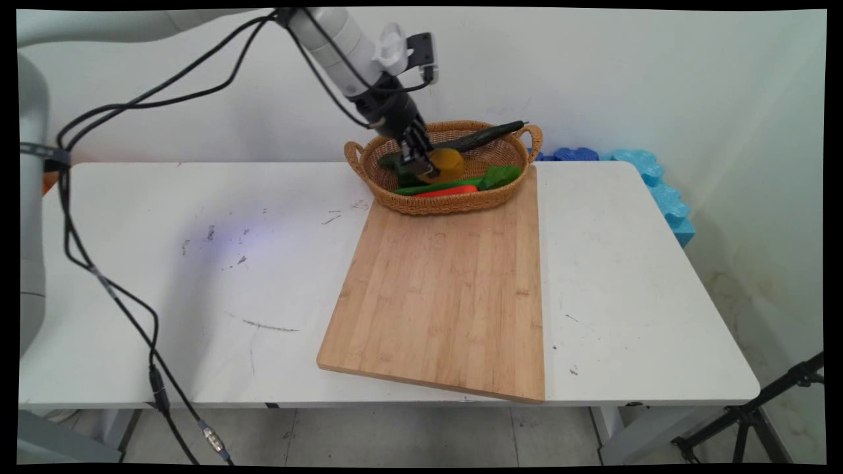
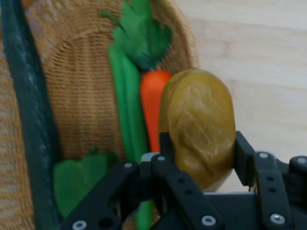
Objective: Place the picked object in the vegetable basket
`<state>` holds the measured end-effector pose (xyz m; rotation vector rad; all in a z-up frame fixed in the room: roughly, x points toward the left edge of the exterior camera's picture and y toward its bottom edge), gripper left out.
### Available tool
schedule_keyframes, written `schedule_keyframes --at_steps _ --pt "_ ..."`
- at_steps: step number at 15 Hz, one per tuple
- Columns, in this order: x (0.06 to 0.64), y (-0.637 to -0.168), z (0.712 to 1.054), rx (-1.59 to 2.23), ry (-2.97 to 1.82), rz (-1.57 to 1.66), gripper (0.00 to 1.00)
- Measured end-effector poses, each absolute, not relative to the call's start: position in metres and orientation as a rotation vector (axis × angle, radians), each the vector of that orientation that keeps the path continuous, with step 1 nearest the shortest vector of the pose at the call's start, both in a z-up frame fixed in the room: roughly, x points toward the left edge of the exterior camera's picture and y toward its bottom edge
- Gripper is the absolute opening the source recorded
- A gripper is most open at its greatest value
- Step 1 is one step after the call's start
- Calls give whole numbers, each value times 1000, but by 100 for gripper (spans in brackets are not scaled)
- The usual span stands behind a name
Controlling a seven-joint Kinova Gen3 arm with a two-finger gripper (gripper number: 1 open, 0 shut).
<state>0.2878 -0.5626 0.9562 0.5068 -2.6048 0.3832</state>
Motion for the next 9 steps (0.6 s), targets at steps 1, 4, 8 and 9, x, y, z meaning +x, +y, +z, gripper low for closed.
schedule_keyframes --at_steps 1,4,8,9 --pt "284 -572 953 512 -2599 396 0" --pt "273 -598 940 525 -2585 423 0" --pt "263 -629 919 545 -2572 457 0" --pt "261 -635 916 548 -2570 463 0"
